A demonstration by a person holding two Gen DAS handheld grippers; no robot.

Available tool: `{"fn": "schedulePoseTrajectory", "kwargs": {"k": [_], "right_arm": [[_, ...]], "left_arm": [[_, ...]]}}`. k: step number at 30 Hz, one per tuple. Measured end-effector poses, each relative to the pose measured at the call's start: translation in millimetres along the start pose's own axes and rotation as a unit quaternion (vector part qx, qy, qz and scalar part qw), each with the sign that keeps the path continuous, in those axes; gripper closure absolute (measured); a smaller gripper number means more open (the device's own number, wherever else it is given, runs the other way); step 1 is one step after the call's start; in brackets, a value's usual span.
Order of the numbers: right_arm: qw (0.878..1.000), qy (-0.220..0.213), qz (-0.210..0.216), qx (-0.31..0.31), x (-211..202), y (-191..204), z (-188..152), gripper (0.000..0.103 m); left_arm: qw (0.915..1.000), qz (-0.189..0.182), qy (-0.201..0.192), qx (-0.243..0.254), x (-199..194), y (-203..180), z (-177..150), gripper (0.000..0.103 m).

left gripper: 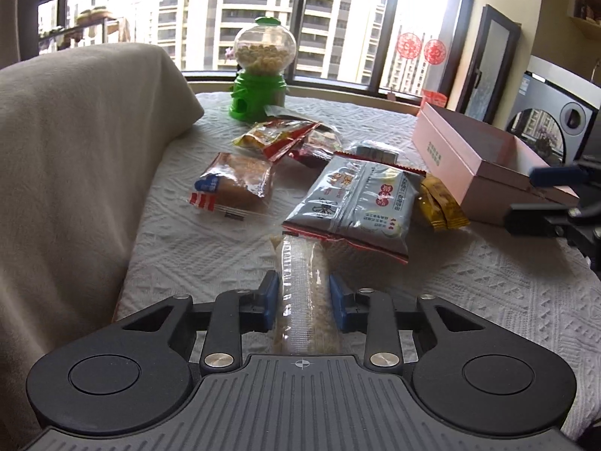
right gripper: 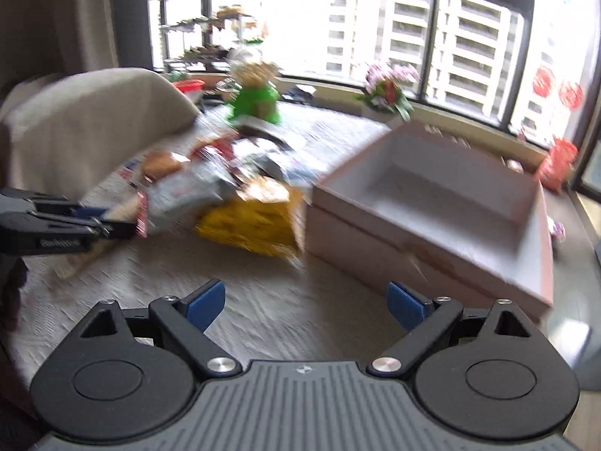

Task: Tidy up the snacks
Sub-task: 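Grasp the clear rice-cracker packet with the left tool while the right tool grasps the round cake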

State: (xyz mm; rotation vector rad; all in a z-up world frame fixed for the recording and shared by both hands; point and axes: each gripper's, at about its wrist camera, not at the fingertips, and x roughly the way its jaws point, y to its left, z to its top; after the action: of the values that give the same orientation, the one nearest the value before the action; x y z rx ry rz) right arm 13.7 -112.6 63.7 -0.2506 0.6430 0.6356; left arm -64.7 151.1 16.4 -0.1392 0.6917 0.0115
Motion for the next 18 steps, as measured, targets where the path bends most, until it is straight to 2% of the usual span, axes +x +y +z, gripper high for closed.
{"fn": "schedulePoseTrajectory", "kwargs": {"k": [2,4,7,10,13,15,16,18], "right_arm": [[0.999,-0.024,0.03,-0.032,6.4,25.2,28.2,0.009],[0.996,-0.027,0.076,-0.042,26.8,46.3,57.5,0.009],[0.991,0.014,0.126,-0.031,88.6,80.2,98.9,0.009],[0.99,0.052,0.124,-0.031,148.5,119.5,124.2,0.009],[0.988,0.113,0.108,-0.01,195.2,142.6,135.0,0.011],[0.986,0.129,0.109,0.0,203.4,146.6,136.1,0.022],[0.985,0.129,0.111,-0.006,200.2,148.5,137.8,0.039],[0.982,0.139,0.13,-0.014,187.3,147.7,138.5,0.057]], "left_arm": [[1.0,0.003,-0.001,-0.003,-9.8,0.8,-8.0,0.069],[0.9999,0.006,-0.003,-0.012,-17.8,2.7,-13.5,0.069],[0.9998,0.013,-0.006,-0.016,-23.0,3.0,-19.5,0.069],[0.9997,0.017,-0.009,-0.013,-23.9,0.7,-22.3,0.069],[0.9998,0.014,-0.008,-0.012,-22.9,2.2,-20.8,0.068],[0.9999,0.005,-0.009,-0.011,-23.9,4.3,-22.3,0.066],[0.9999,0.0,-0.011,-0.011,-23.9,5.7,-23.2,0.066],[0.9998,-0.009,-0.015,-0.01,-24.5,8.8,-25.6,0.066]]}}
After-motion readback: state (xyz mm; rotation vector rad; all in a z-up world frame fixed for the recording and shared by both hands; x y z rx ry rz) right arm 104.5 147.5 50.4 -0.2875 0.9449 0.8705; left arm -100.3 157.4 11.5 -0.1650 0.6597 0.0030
